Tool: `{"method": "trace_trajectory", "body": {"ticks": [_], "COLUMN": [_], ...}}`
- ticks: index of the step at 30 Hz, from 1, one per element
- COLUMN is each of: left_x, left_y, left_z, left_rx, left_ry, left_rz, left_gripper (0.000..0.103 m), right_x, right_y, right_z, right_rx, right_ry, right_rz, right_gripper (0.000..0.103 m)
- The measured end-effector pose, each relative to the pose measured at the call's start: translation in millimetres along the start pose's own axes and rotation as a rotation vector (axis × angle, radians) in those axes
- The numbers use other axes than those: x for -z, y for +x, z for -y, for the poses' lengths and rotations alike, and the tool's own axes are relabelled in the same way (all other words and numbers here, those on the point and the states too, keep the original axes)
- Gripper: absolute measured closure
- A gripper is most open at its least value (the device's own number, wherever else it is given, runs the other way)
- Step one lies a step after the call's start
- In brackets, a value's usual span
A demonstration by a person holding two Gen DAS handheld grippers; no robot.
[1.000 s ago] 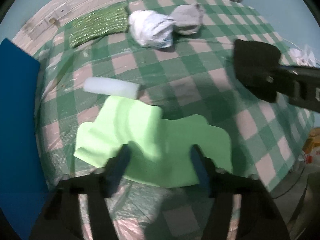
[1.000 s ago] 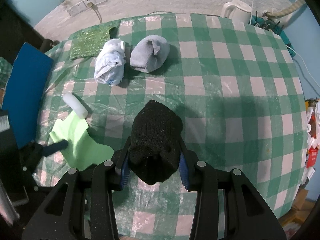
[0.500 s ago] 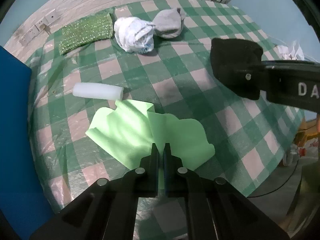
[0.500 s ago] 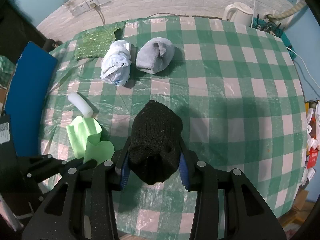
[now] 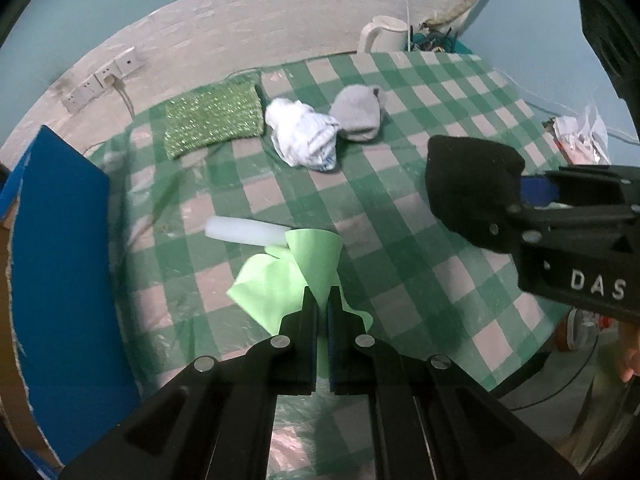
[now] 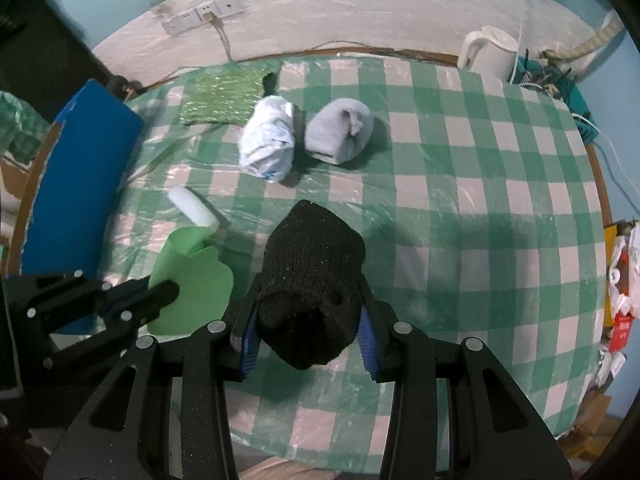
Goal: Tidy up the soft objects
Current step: 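Carry the black sock and green foam sheet in both tools to the box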
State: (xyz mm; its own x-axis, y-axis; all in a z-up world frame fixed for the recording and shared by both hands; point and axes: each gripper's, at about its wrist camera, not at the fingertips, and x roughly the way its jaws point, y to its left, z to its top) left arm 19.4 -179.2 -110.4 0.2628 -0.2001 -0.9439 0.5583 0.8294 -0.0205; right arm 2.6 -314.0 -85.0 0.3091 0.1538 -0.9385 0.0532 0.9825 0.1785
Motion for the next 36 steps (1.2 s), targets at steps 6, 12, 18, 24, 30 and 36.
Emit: {"method": "trace_trajectory", "body": {"ticks": [6, 12, 18, 24, 30, 36], "left_x": [-2, -5, -6, -4, 0, 6], "left_y": [-18, -37, -57, -75, -88, -103], "left_z": [-10, -18, -33, -49, -66, -84], "left_rx": [-0.016, -0.042, -0.035, -0.049, -0.065, -0.076], "left_ry": [-0.003, -0.005, -0.037, -0.064, -0.097, -0.128], "left_rz": [0.041, 0.081, 0.120, 0.153, 0.176, 0.203], "left_gripper": [0.100, 0.100, 0.100, 0.099, 0.100, 0.100], "right_x": [-3, -7, -12, -17, -23, -30], "right_y": [-12, -22, -31, -41, -51, -56], "right_z": [-12, -23, -36, -56, -81, -105], "right_rx": [-0.017, -0.034, -0.052, -0.068, -0.088, -0.117], "right_ry": [-0.024, -0.047, -0.070, -0.103, -0.140, -0.171], "right_rz": [0.019, 0.036, 0.051, 0.068, 0.087, 0.104], "right_gripper": [0.063, 0.063, 0.063, 0.063, 0.063, 0.063]}}
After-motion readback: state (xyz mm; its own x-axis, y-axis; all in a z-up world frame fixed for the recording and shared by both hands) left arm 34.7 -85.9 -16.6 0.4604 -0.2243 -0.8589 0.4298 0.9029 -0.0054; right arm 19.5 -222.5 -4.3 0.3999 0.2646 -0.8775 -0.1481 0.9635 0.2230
